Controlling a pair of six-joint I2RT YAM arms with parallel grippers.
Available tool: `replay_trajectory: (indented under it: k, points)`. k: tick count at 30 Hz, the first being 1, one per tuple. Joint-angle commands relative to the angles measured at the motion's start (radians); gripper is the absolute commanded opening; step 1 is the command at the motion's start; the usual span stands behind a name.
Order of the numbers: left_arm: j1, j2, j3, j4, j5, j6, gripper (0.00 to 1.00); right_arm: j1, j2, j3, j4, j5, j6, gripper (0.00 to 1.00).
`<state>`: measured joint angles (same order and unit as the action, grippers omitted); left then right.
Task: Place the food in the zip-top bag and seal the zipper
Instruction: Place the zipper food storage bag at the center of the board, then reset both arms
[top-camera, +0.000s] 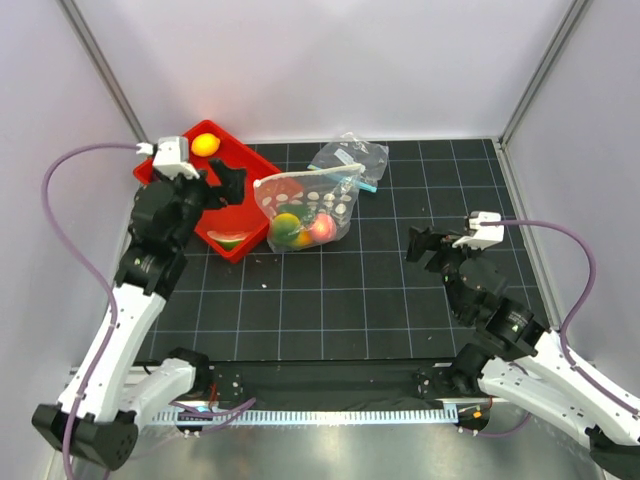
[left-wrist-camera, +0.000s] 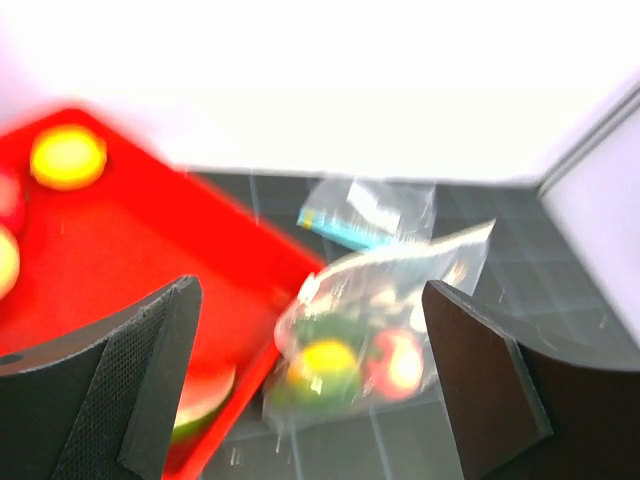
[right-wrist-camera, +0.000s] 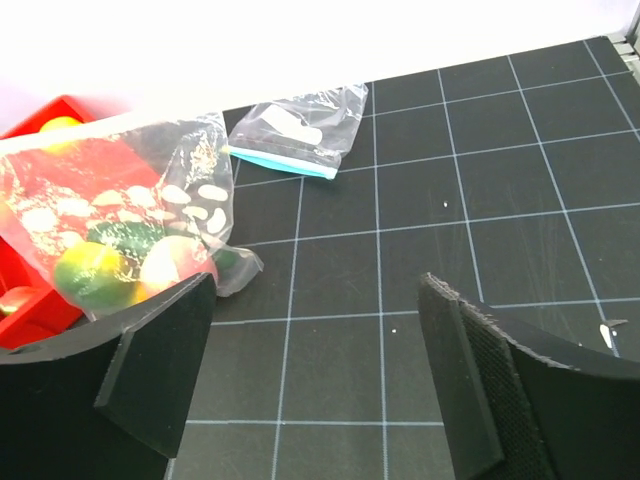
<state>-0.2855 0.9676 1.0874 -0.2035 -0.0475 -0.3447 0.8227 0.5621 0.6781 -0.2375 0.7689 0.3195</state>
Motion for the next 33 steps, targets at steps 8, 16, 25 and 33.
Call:
replay_trajectory:
  k: [8,16,25,33]
  points:
    - [0.000,-0.190,-0.212,0.395,0.006,0.006,0.94,-0.002,-0.099,-0.043,0.115,0.032,0.043,0.93]
    - [0.002,-0.144,-0.176,0.381,0.156,-0.004,0.97,-0.004,-0.156,-0.057,0.086,0.078,0.032,0.93]
    - [0.002,-0.109,-0.159,0.369,0.187,-0.022,1.00,-0.003,-0.183,-0.100,0.115,0.070,0.017,0.93]
    - [0.002,-0.084,-0.150,0.365,0.215,-0.025,1.00,-0.002,-0.180,-0.107,0.122,0.069,0.012,0.94]
